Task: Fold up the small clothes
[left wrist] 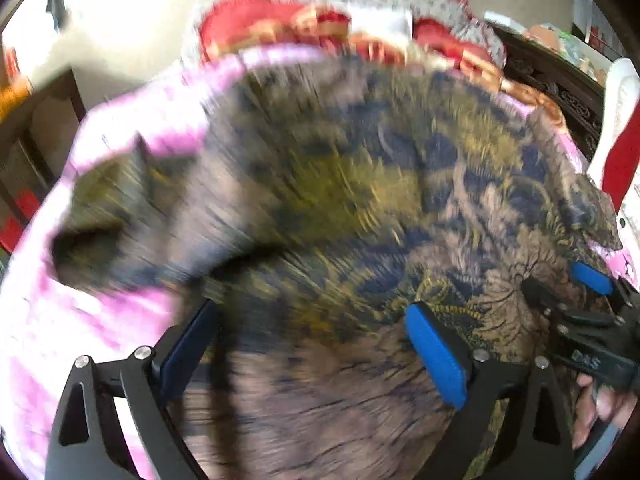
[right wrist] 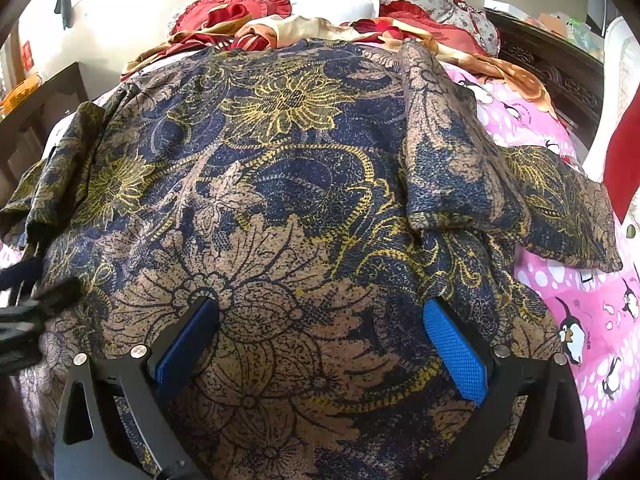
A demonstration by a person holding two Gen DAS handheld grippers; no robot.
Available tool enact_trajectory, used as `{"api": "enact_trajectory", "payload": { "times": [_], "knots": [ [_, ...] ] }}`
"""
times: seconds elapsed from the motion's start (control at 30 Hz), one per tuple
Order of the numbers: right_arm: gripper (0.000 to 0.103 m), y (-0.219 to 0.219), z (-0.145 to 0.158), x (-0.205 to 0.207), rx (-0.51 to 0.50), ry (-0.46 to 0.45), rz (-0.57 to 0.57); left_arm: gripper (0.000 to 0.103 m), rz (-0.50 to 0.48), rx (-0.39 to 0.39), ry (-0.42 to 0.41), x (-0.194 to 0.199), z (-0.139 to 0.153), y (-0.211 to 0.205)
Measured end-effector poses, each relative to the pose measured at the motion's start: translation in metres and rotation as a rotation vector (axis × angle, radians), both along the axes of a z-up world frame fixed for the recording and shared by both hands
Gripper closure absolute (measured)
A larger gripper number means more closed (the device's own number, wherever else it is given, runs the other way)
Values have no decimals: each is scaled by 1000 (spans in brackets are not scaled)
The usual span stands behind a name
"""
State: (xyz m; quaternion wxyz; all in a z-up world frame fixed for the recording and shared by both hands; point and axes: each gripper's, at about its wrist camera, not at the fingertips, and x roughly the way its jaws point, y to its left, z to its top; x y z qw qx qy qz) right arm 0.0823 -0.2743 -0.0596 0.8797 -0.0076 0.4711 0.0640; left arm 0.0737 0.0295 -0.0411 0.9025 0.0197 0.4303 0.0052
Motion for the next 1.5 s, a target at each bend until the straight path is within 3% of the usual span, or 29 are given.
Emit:
{"api": "enact_trajectory", "payload": {
  "times": [0.07,0.17,0.23,0.3,0.47,0.53,0.63,0.7,0.87,0.97,1.07,1.33,1.5],
  "knots": [
    [0,0,0,0,-2,0,0,3,-2,74,-67,-7,18,12],
    [0,0,0,0,-2,-1,0,0,1,256,-134,-4,33,37],
    [0,0,-1,0,-3,-1,0,0,46,365,-124,16,34,55],
    [0,0,-1,1,-5,-2,0,0,84,374,-77,40,32,71],
    [0,0,-1,1,2,-4,-1,1,50,279,-10,90,15,73],
    [0,0,-1,1,3,-5,-1,16,63,297,54,101,1,77],
    [0,-1,-1,0,3,-6,-1,24,138,248,116,103,-19,109],
    [0,0,-1,1,2,-6,-1,24,188,117,99,91,-19,142],
    [0,0,-1,1,2,-6,-1,25,184,-22,33,69,-7,173],
    [0,0,-1,0,3,-6,-1,25,172,-40,17,66,-5,174],
    [0,0,-1,0,2,-6,-1,34,161,-26,15,66,-3,168],
    [0,0,-1,0,2,-7,-1,77,189,-12,53,84,-5,171],
    [0,0,-1,0,1,-7,-2,78,172,-59,50,79,-2,182]
  ]
}}
